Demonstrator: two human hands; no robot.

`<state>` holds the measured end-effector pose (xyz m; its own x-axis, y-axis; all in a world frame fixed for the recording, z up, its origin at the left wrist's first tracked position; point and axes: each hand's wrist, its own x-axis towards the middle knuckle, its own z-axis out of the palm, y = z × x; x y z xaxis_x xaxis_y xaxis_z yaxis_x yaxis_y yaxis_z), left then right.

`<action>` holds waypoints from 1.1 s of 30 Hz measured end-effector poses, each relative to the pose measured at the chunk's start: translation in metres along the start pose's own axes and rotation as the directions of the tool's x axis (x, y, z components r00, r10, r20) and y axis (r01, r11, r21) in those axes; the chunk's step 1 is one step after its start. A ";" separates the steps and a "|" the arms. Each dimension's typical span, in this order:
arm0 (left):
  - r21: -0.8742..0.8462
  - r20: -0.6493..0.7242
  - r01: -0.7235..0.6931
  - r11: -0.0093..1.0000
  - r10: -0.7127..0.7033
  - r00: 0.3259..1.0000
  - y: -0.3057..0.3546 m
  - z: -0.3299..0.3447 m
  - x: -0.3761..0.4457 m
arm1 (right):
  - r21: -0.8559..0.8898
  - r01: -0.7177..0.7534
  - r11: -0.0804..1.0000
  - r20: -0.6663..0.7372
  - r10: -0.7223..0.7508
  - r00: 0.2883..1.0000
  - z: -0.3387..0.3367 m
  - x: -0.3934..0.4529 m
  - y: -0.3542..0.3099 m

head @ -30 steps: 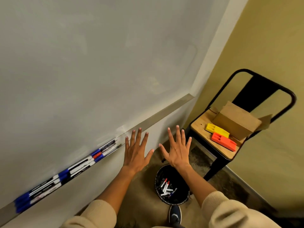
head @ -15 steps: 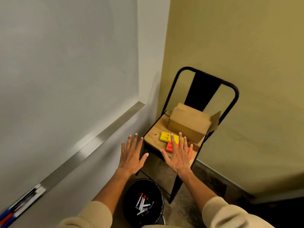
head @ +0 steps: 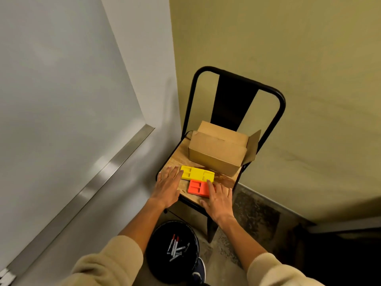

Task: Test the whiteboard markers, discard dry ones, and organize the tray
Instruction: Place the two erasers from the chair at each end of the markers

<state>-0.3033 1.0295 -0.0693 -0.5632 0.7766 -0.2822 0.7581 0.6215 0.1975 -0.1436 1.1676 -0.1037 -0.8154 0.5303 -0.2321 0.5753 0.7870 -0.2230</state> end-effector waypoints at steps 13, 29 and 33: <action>0.037 0.040 -0.073 0.997 0.072 0.997 0.034 0.007 0.068 | 0.079 0.046 0.996 -0.115 -0.037 0.993 0.022 -0.012 0.056; 0.093 -0.186 0.052 0.994 -0.034 0.982 0.033 0.002 0.024 | 0.126 0.037 0.991 -0.282 0.000 0.960 -0.012 -0.020 0.057; 0.030 -0.227 0.095 0.995 -0.086 0.970 0.013 -0.011 -0.005 | 0.110 0.087 0.990 -0.286 -0.052 0.957 -0.020 -0.018 0.033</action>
<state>-0.2946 1.0348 -0.0553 -0.6860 0.7234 -0.0776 0.7107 0.6891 0.1417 -0.1115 1.1906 -0.0880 -0.8287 0.5564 0.0609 0.5055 0.7907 -0.3454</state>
